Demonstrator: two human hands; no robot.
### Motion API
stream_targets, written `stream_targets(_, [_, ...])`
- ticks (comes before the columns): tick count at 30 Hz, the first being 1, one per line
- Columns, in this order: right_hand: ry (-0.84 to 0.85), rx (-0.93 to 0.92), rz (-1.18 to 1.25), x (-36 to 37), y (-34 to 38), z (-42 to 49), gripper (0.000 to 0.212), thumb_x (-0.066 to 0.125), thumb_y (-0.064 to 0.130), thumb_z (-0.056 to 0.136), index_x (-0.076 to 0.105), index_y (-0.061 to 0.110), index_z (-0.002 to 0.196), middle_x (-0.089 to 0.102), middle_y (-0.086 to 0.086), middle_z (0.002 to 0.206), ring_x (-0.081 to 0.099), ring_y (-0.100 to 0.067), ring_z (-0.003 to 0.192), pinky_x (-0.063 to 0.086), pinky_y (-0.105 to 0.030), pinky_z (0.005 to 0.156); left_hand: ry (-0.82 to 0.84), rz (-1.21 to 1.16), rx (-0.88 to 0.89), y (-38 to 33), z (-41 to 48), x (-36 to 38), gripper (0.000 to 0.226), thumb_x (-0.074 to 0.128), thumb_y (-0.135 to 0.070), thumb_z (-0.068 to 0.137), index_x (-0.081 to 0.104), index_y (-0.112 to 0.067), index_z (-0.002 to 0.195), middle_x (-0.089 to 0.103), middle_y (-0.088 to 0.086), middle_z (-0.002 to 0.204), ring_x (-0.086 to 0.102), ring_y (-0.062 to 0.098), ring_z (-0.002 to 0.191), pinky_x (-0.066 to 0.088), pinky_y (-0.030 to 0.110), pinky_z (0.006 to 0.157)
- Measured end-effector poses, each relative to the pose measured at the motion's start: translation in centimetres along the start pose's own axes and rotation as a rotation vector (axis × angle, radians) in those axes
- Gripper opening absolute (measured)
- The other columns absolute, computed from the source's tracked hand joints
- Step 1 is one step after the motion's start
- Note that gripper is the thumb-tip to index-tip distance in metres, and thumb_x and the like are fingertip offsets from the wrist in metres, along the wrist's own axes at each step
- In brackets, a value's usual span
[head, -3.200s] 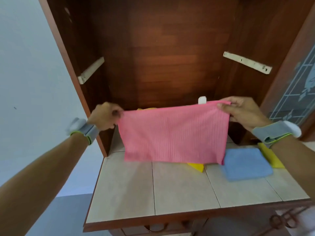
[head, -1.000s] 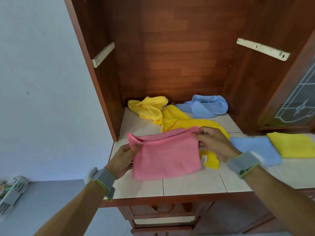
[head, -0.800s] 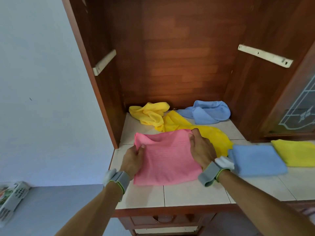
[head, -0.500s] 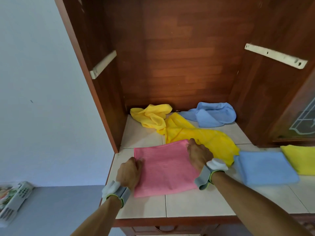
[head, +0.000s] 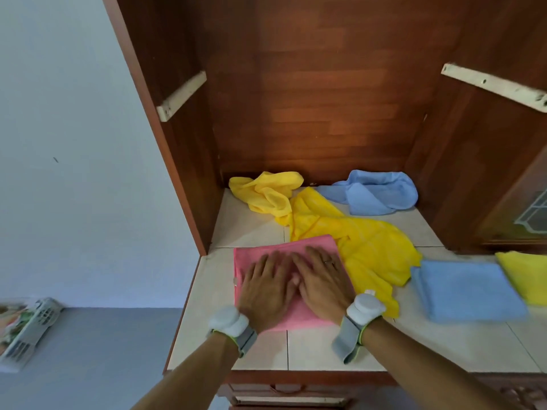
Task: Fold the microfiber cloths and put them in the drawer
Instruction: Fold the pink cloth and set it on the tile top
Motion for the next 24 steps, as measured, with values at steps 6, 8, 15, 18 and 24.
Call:
stream_targets(6, [0.071, -0.008, -0.045, 0.8, -2.9, 0.0, 0.055, 0.024, 0.043, 0.096, 0.050, 0.021, 0.139, 0.050, -0.002, 0.145, 0.047, -0.029, 0.132, 0.034, -0.046, 0.110, 0.165, 0.019, 0.015, 2.1, 0.3, 2.5, 0.078, 0.004, -0.068, 0.094, 0.009, -0.020, 0.156, 0.007, 0.010, 0.164, 0.008, 0.029, 0.151, 0.009, 0.051, 0.122])
stream_targets(8, [0.053, 0.000, -0.015, 0.4, -2.7, -0.5, 0.057, 0.023, 0.043, 0.094, 0.052, 0.019, 0.137, 0.052, -0.006, 0.142, 0.047, -0.031, 0.131, 0.035, -0.047, 0.109, 0.172, 0.036, 0.008, 2.0, 0.0, 2.3, 0.079, 0.005, -0.068, 0.094, 0.017, -0.018, 0.154, 0.017, 0.013, 0.162, 0.016, 0.031, 0.149, 0.017, 0.054, 0.120])
stream_targets(15, [0.087, -0.253, 0.150, -3.0, 1.3, -3.9, 0.034, 0.043, 0.039, 0.078, 0.060, 0.022, 0.102, 0.052, -0.003, 0.097, 0.054, -0.027, 0.088, 0.047, -0.041, 0.078, -0.016, 0.016, 0.170, -2.1, -2.4, -1.6, 0.067, 0.018, -0.077, 0.088, 0.055, -0.023, 0.104, 0.051, -0.001, 0.095, 0.044, 0.019, 0.081, 0.045, 0.040, 0.078])
stream_targets(18, [0.191, -0.395, 0.115, -2.2, 1.5, -5.6, 0.052, 0.047, 0.060, 0.081, 0.061, 0.023, 0.116, 0.053, 0.000, 0.105, 0.054, -0.022, 0.095, 0.047, -0.036, 0.081, 0.122, 0.007, 0.269, -1.7, -3.2, -0.8, 0.083, 0.028, -0.089, 0.077, 0.056, -0.024, 0.119, 0.054, -0.001, 0.106, 0.047, 0.019, 0.088, 0.046, 0.036, 0.083])
stream_targets(24, [0.080, -0.387, 0.008, -2.6, 1.8, -5.7, 0.033, 0.033, 0.036, 0.091, 0.058, 0.016, 0.098, 0.057, -0.004, 0.092, 0.059, -0.028, 0.082, 0.049, -0.039, 0.067, 0.194, 0.009, 0.274, -1.9, -3.6, -1.2, 0.070, 0.047, -0.070, 0.085, 0.051, -0.020, 0.133, 0.053, 0.002, 0.120, 0.051, 0.023, 0.100, 0.048, 0.040, 0.088])
Point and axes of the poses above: each hand's wrist, its own z-axis towards the middle knuckle, its own x-axis out of the palm, y = z × x, the point moved 8 cm from there along z, towards the middle knuckle
